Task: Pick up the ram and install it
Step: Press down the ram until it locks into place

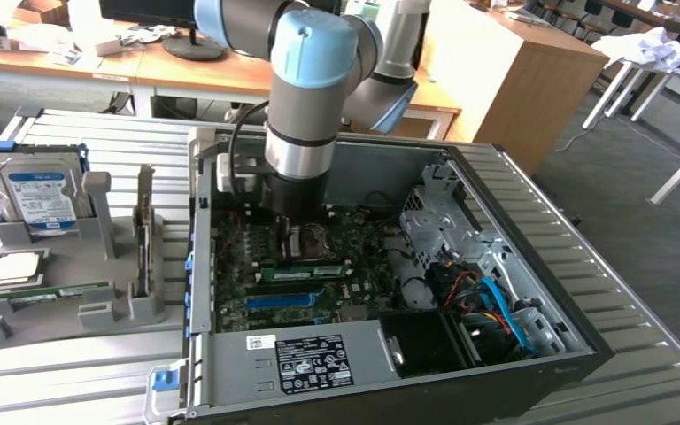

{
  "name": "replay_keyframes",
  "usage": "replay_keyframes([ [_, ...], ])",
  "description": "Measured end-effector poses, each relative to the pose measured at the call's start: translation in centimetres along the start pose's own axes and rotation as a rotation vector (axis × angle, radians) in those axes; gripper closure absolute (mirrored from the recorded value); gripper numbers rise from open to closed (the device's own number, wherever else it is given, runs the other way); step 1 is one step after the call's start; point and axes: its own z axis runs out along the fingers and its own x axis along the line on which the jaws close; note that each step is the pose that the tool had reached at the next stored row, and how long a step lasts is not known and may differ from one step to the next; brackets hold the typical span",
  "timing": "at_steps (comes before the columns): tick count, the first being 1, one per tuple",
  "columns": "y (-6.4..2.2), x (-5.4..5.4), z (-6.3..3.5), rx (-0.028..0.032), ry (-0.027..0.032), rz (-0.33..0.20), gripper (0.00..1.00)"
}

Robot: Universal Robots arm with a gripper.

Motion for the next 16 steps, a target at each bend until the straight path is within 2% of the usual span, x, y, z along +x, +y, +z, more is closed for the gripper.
replay_keyframes([
  [3,0.02,-0.01,-0.26,0.0005,0.0,0.0,0.9],
  [6,0.49,-0.05,-0.27,0.0004,-0.0005,0.0,0.9],
  [12,0.6,-0.09,0.22,0.0002,-0.0077,0.0,0.9],
  [16,0.61,-0.1,0.7,0.0,-0.0104,0.001,0.9],
])
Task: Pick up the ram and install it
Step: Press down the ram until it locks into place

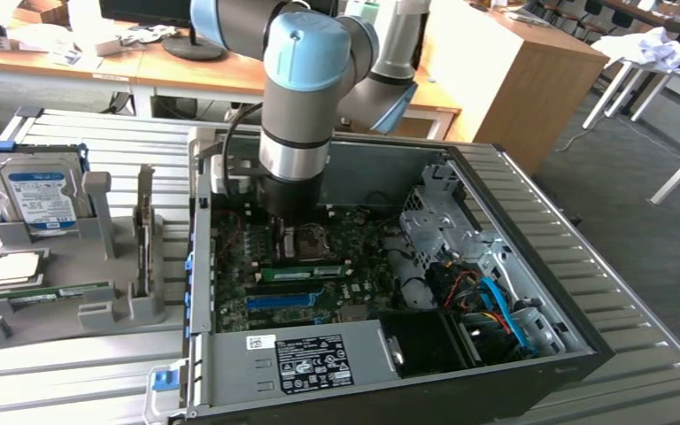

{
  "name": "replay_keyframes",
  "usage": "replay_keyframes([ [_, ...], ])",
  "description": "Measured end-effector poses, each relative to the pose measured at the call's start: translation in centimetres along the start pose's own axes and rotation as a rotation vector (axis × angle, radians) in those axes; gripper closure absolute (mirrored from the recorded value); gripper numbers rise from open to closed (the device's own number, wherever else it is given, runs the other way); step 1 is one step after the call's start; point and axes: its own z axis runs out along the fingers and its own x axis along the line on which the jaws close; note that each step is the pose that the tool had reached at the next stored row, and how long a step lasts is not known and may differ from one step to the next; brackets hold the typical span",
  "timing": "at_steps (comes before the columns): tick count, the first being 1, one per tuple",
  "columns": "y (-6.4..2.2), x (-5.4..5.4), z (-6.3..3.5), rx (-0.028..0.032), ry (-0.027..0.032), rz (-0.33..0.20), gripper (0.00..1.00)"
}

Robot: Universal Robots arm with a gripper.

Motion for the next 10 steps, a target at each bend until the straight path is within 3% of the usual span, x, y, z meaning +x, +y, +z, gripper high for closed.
replay_keyframes([
  [7,0.01,0.0,0.36,-0.0003,-0.0021,0.0,0.9],
  [10,-0.02,-0.01,-0.41,0.0002,-0.0025,0.0,0.9],
])
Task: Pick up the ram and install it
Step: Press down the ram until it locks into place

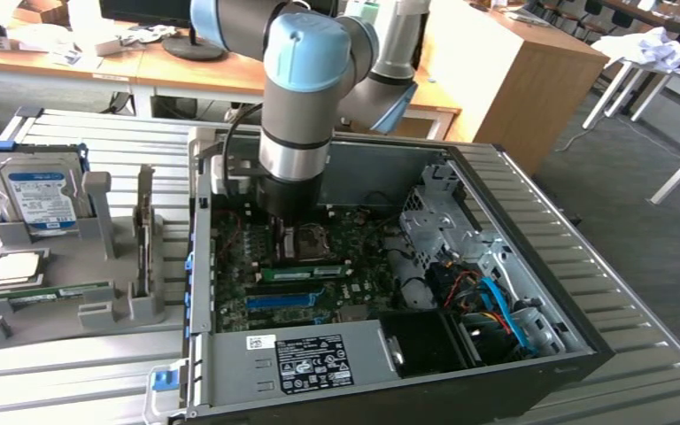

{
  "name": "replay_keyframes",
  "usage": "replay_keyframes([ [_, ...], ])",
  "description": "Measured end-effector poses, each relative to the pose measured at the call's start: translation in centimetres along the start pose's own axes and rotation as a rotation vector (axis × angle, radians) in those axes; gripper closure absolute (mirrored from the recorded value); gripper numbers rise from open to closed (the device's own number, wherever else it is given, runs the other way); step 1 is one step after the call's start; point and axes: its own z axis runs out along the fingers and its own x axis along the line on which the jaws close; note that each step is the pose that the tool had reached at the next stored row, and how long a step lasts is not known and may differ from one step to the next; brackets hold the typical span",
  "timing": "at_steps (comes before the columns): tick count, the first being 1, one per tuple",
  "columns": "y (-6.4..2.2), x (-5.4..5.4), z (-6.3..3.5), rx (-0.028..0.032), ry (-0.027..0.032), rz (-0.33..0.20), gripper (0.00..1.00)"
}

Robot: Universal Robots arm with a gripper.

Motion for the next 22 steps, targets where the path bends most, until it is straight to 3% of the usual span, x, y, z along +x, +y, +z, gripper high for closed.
replay_keyframes([
  [4,-0.38,0.0,-0.63,-0.0006,0.0001,0.0,0.9],
  [11,-3.28,-0.1,-0.56,-0.0099,0.0003,0.0,0.9],
  [22,-5.91,-0.2,-1.0,-0.0126,-0.0016,0.0,0.9],
])
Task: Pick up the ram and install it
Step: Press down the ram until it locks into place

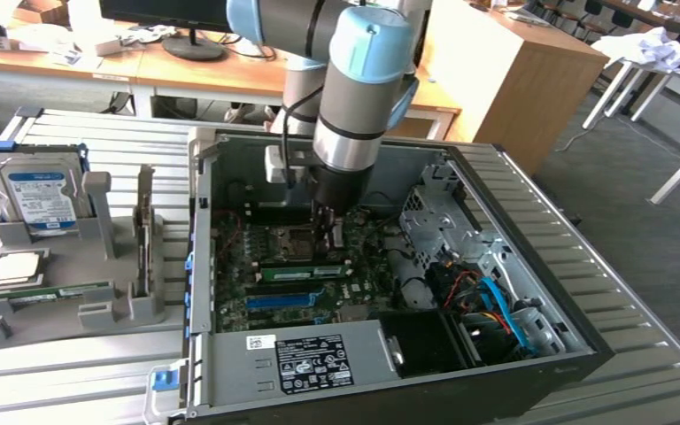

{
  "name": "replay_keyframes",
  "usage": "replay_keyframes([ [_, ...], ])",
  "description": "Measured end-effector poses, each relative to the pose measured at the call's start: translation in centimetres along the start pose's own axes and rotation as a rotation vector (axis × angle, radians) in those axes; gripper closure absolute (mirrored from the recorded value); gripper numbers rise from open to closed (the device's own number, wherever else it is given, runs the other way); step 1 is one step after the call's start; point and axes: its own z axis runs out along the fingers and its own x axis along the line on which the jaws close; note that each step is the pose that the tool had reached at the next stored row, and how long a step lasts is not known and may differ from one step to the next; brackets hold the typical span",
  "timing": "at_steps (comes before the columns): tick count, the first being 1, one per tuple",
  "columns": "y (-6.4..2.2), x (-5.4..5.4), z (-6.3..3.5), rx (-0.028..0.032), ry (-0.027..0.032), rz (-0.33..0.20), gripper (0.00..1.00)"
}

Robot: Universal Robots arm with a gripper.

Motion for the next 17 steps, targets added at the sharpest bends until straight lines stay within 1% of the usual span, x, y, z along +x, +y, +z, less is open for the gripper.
replay_keyframes([
  [7,-1.79,0.0,-0.2,-0.0053,0.0,0.0,0.9],
  [17,-3.83,-0.1,-0.78,-0.0083,-0.0035,0.0,0.9],
])
